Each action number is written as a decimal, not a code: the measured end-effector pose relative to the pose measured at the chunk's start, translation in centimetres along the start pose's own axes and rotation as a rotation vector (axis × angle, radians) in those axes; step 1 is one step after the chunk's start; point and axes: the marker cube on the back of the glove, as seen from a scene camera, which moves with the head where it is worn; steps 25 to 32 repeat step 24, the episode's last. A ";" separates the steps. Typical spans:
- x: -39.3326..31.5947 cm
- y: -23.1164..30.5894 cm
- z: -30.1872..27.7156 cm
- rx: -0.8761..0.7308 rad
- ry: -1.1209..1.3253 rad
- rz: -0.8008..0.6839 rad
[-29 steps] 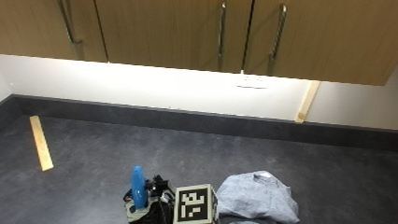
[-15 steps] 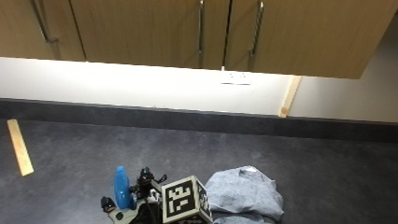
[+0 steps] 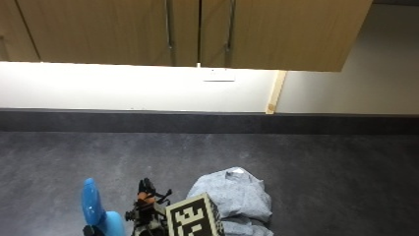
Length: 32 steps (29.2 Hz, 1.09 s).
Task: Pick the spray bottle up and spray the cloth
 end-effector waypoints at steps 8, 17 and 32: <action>-4.3 1.7 -0.9 0.092 -0.131 -0.055; -6.5 2.8 -0.2 0.045 -0.095 -0.162; -7.8 2.5 -0.1 0.013 -0.082 -0.216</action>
